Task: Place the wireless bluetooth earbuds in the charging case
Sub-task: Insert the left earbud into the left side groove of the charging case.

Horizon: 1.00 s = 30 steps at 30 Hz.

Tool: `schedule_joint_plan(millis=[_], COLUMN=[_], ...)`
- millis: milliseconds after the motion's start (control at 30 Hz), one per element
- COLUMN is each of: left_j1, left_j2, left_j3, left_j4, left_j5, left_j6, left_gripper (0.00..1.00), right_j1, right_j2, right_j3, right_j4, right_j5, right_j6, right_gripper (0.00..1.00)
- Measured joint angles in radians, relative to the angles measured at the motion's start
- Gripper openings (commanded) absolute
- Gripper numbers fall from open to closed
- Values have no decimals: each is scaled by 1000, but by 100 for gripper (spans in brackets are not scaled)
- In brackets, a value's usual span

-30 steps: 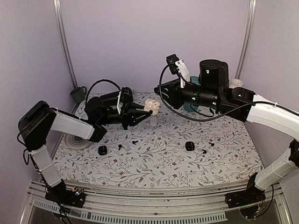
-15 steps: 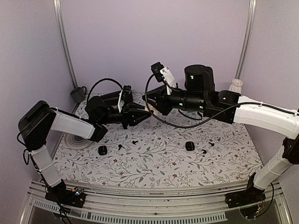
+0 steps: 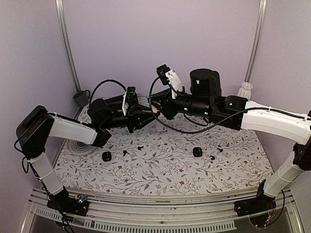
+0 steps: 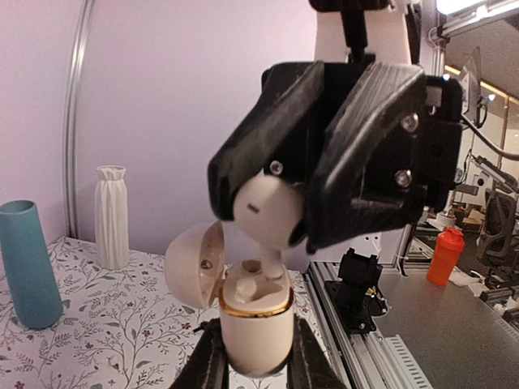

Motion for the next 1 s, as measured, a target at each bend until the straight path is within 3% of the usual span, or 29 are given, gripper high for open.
schedule_joint_plan(millis=[333,1000], left_j1=[-23,-29], left_j2=[-45,-68], left_j3=[0,0], left_j4=[-74,-105], left_j5=[-57,-112], left_j6=[85,115], left_gripper=[0,0], right_j1=[3,3], right_j2=[0,-2], right_j3=[-32,-73], right_j4=[44,99], right_j5=[42,51], right_j6=[31,72], right_gripper=[18,18])
